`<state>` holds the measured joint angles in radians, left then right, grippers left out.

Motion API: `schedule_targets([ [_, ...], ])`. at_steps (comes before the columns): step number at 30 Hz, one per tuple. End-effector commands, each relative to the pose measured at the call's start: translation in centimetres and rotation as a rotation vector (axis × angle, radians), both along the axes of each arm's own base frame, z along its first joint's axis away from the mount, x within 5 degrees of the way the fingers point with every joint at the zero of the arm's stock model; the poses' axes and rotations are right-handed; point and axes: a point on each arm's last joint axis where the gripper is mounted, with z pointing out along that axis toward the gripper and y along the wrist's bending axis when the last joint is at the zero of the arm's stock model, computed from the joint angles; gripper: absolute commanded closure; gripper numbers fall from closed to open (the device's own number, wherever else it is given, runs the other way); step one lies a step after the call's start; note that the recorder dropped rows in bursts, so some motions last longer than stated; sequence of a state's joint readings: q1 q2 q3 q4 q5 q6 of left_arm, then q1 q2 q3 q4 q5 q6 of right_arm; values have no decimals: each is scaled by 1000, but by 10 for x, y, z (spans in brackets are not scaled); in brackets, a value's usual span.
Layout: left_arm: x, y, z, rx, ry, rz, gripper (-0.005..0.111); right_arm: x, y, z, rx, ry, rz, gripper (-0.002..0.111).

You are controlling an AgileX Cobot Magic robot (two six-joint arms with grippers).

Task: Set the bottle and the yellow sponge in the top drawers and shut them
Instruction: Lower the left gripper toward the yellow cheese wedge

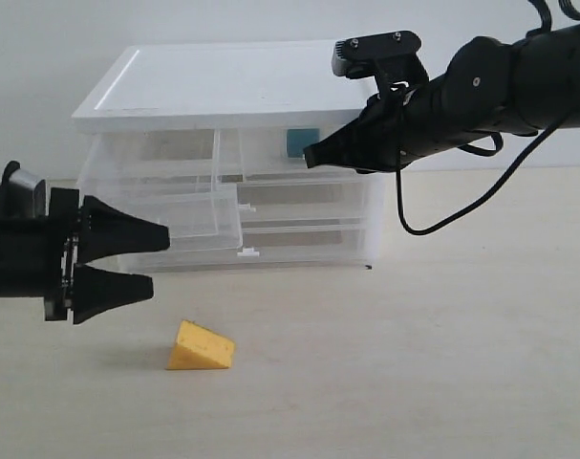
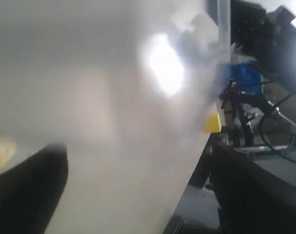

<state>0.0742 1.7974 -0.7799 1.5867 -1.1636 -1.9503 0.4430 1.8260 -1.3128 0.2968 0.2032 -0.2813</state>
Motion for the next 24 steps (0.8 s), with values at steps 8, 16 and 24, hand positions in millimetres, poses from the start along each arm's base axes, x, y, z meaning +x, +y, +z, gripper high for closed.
schedule_targets([
  [8, -27, -41, -4, 118, -283, -399, 33, 0, -1, 1, -22, -4, 18, 108],
  [16, -20, -25, -2, 171, -516, -425, 33, 0, -1, 1, -30, -5, 25, 108],
  [24, -5, 48, 16, 265, -508, -104, 33, 0, -1, 1, -34, -4, 28, 108],
])
